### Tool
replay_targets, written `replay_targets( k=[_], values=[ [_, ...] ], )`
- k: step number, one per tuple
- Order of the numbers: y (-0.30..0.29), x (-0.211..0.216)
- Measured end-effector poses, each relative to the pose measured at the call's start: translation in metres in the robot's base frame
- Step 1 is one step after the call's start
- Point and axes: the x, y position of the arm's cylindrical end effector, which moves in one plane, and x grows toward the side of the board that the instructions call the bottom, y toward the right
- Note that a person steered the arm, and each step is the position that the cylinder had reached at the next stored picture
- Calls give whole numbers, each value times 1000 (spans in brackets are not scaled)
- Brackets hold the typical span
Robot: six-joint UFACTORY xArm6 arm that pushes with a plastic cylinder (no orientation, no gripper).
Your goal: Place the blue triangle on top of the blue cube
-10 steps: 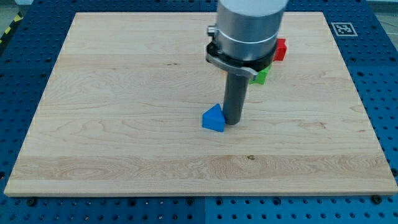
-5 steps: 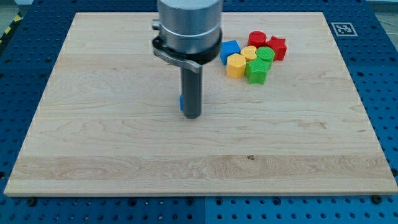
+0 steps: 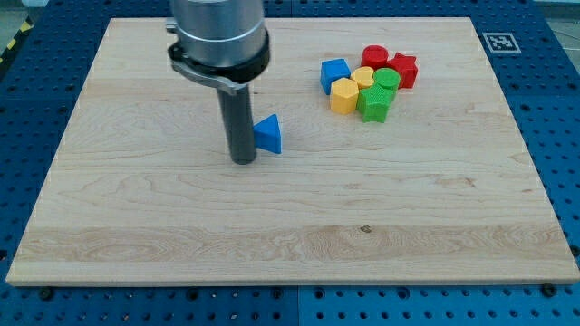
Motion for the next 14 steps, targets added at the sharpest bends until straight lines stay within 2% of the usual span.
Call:
replay_targets(
  k=[1,4,5,6,7,9,11,12,14],
  values=[
    [24,-21],
    [24,-82],
    [30,-81],
    [69,-79],
    [83,-82],
    [45,-92],
    [43,-142],
    [28,-143],
    [20,-191]
  ],
)
